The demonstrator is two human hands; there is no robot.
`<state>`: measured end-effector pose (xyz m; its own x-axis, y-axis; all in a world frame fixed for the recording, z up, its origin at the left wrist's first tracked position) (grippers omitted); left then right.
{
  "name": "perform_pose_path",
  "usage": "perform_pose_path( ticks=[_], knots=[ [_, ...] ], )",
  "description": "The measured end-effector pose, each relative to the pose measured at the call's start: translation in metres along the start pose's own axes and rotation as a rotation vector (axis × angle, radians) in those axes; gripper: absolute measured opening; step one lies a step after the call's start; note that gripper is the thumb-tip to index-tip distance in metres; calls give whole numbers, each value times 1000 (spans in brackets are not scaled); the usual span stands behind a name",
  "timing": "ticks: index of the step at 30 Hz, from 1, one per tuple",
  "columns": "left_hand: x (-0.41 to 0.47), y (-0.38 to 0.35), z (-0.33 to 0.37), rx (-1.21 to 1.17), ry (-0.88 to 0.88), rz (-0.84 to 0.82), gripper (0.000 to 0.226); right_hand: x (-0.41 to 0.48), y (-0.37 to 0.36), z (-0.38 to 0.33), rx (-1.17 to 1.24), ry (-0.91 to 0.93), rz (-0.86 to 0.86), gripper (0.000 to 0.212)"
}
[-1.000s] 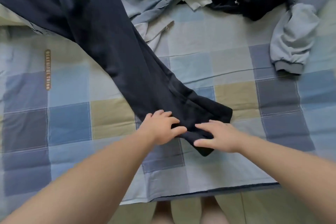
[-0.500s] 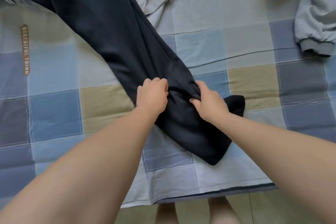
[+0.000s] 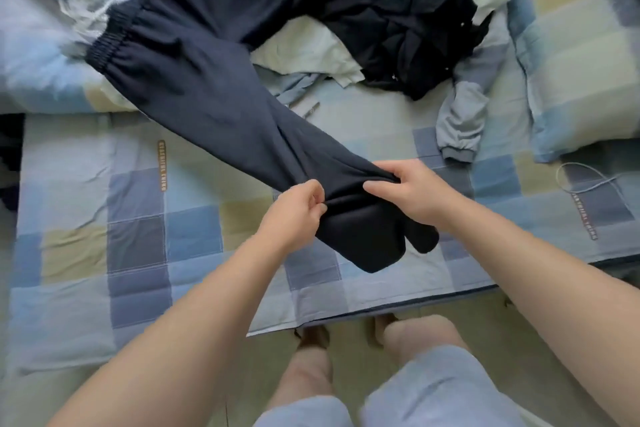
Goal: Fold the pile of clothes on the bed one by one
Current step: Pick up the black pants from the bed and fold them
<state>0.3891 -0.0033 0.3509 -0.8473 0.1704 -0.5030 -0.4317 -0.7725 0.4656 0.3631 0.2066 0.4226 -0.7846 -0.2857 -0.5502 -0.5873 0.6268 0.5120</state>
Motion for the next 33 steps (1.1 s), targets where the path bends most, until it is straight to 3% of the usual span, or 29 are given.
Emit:
perform_pose_path(
  ticks=[6,9,11,12,14,16,23,27,29,31,33],
  knots=[
    [-68,87,138,-46,-299,232,15,-97,111,-127,-22,230,78,32],
    [-88,118,208,-62,-438,454,58,-142,170,-170,-127,385,92,19],
    [-101,127,256,-56,-537,433,76,-177,209,-188,-222,462,94,18],
    [-103,129,277,-71,-566,352,67,-190,225,-193,-273,504,109,18],
    [-103,131,305,-149,-552,174,30,-201,249,-199,-304,572,177,18],
    [-108,125,328,-266,-516,154,10,-211,276,-192,-287,600,245,18],
    [-137,106,392,-442,-499,140,24,-196,354,-120,-291,460,588,15],
    [-145,100,422,-692,-498,312,24,-213,337,-108,-215,532,900,25],
    [-145,93,434,-815,-458,362,25,-228,305,-110,-32,585,795,21],
    [-148,83,449,-934,-431,349,29,-230,273,-108,100,575,564,34],
    [-151,76,463,-1028,-424,354,29,-217,251,-100,77,515,428,45]
  ],
)
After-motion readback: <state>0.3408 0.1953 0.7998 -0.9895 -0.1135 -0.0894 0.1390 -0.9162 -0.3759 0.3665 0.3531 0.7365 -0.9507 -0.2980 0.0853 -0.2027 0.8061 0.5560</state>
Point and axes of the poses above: each hand's wrist, its own x-axis towards the middle knuckle, its own y-axis out of the back of the hand, z = x × y, the point moved 1 cm from there along x, towards the middle knuckle, and after that the axes turned 10 degrees about -x, right-handed, at the moved point
